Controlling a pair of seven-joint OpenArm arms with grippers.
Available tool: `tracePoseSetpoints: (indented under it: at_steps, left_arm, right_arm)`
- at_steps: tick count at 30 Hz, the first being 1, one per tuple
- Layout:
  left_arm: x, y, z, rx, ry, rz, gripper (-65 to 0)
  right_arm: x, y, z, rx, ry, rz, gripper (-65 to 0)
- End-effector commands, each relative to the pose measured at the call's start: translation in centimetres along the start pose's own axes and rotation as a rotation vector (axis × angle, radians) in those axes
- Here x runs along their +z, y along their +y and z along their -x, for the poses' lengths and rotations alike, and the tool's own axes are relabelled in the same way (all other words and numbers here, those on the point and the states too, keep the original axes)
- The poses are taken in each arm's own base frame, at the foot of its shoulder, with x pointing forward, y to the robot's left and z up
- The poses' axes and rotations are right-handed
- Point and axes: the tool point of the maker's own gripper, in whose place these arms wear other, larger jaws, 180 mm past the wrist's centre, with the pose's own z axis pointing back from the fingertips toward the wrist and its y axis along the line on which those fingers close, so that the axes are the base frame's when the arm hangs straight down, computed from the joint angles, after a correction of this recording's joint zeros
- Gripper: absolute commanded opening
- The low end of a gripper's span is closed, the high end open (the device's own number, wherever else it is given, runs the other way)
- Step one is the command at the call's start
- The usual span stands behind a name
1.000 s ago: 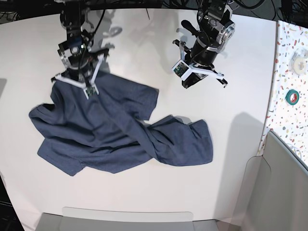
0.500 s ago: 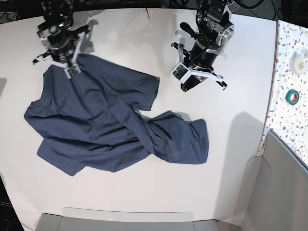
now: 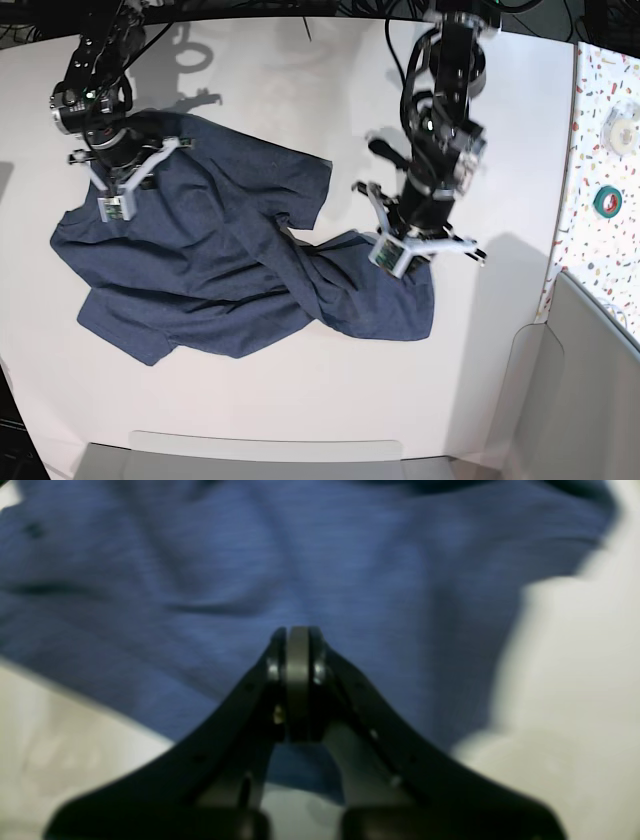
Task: Layout the t-shirt on the table in an organized manner, then fold the t-shirt properly
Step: 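Drag the t-shirt collar edge away with the right gripper to spread it, then grasp the bunched t-shirt hem with the left gripper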
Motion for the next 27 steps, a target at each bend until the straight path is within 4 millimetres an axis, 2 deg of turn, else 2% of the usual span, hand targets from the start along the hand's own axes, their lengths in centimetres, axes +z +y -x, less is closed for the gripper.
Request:
tracePoseSetpoints:
  at_steps: [1,4,6,8,10,14,16,21,25,27]
  left_arm:
    - [-0.7,1.7,-1.0,0.03,-0.021,-0.031,-64.9]
    - [-2.8,2.9,0.7,0.102,0.07,-0.019,-64.9]
    - [-3.3,3.7,1.7,0.14,0.105,-0.019,-64.9]
    - [-3.3,4.1,2.2,0.161,0.116,-0.025,-64.9]
    - [-3.1,3.8,3.1,0.163,0.138,-0.019,-64.9]
    - [-2.6,3.0,5.2,0.153,0.177,-0.005,-64.9]
    - [-2.3,2.5,6.1,0.149,0.196,0.004,-64.9]
    - [-2.2,2.2,6.5,0.158,0.202,0.014,-64.9]
    - [-2.1,2.2,6.7,0.158,0.207,0.014,-64.0]
    - [-2.1,2.3,6.6,0.158,0.209,0.013,-59.6]
  right_arm:
    - [-0.1,0.5,-0.2,0.006,-0.011,-0.016,-65.0]
    - [-1.3,1.2,2.5,0.004,0.074,-0.048,-65.0]
    - [-2.0,0.5,4.9,-0.001,0.15,-0.047,-65.0]
    - [-2.3,-1.3,7.0,0.022,0.222,-0.022,-65.0]
    - [-2.1,-3.3,8.9,0.052,0.285,0.005,-65.0]
    - [-0.4,-7.8,10.3,0.149,0.357,0.088,-65.0]
    - [0.5,-10.1,9.9,0.201,0.374,0.136,-65.0]
    - [2.6,-14.8,8.3,0.312,0.401,0.236,-65.0]
    - [3.3,-16.4,6.6,0.355,0.387,0.277,-65.0]
    - [3.4,-16.1,5.5,0.367,0.356,0.28,-65.0]
